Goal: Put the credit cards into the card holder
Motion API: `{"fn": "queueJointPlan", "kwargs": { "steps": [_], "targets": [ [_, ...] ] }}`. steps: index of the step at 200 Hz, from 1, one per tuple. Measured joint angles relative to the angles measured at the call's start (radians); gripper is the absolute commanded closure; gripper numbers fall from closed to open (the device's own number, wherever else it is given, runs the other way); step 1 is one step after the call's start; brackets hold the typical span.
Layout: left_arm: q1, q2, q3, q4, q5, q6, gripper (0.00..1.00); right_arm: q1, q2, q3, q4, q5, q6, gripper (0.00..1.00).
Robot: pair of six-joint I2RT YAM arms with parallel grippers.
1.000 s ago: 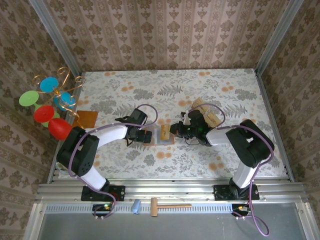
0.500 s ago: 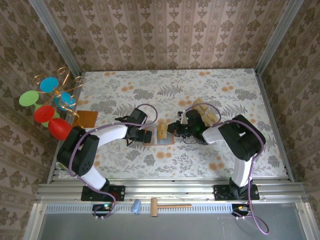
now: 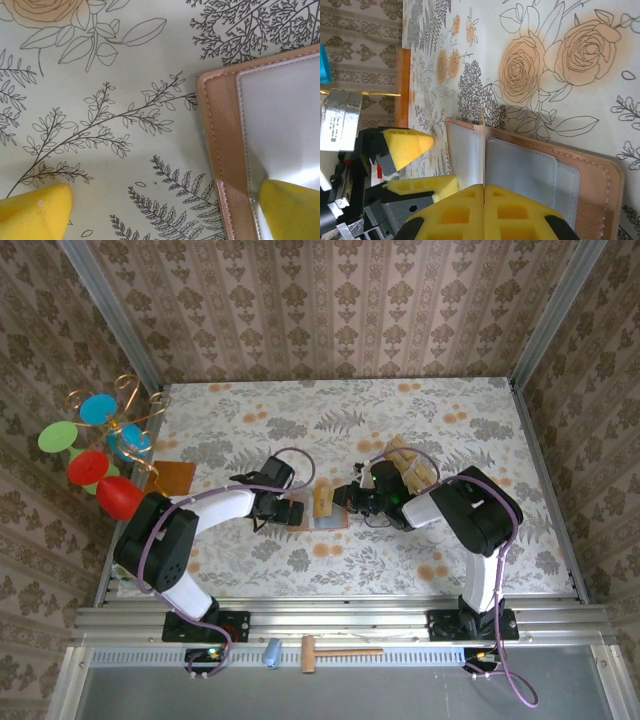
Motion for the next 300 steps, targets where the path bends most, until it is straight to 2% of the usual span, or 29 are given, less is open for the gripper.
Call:
{"fn": "queueJointPlan", "kwargs": {
  "steps": [300],
  "targets": [
    [0.001, 0.0, -0.001, 0.001, 0.003, 0.0, 0.04, 0.037, 0.019, -0.064, 0.089, -0.009, 0.0, 1.0]
  ]
}}
